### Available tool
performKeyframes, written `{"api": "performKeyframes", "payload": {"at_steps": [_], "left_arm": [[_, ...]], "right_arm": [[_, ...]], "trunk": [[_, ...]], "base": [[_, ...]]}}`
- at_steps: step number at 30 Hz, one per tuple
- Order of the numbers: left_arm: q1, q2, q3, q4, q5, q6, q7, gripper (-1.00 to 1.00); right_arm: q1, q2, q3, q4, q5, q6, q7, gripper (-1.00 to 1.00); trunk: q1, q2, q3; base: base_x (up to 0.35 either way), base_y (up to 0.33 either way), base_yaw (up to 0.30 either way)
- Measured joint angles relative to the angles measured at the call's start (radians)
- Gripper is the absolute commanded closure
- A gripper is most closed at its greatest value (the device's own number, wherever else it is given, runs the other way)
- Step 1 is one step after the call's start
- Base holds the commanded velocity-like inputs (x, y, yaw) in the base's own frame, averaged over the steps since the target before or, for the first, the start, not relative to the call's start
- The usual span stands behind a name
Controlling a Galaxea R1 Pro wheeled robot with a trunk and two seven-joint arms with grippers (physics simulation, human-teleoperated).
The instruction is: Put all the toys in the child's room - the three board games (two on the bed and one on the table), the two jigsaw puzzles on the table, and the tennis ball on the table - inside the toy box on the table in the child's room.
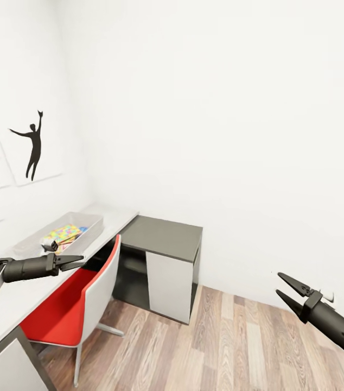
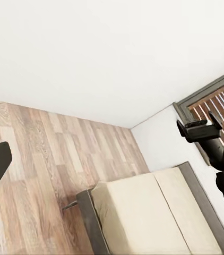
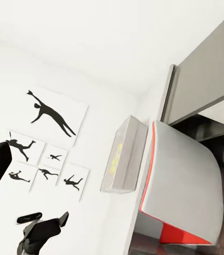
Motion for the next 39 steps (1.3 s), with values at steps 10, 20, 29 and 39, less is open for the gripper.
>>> {"api": "performKeyframes", "payload": {"at_steps": [10, 20, 29, 39], "left_arm": [[0.0, 0.0, 0.0, 0.0, 0.0, 0.0, 0.0, -1.0], [0.0, 0.0, 0.0, 0.001, 0.0, 0.0, 0.0, -1.0], [0.0, 0.0, 0.0, 0.0, 0.0, 0.0, 0.0, -1.0], [0.0, -0.001, 0.0, 0.001, 0.0, 0.0, 0.0, -1.0]], "right_arm": [[0.0, 0.0, 0.001, 0.006, 0.0, 0.0, 0.0, -1.0], [0.0, 0.0, 0.001, 0.012, 0.0, 0.0, 0.0, -1.0], [0.0, 0.0, 0.002, 0.012, 0.0, 0.0, 0.0, -1.0], [0.0, 0.0, 0.002, 0.012, 0.0, 0.0, 0.0, -1.0]], "trunk": [[0.0, 0.0, 0.0], [0.0, 0.0, 0.0], [0.0, 0.0, 0.0], [0.0, 0.0, 0.0]], "base": [[0.0, 0.0, -0.28], [0.0, 0.0, -0.28], [-0.012, 0.007, -0.28], [-0.041, 0.036, -0.28]]}}
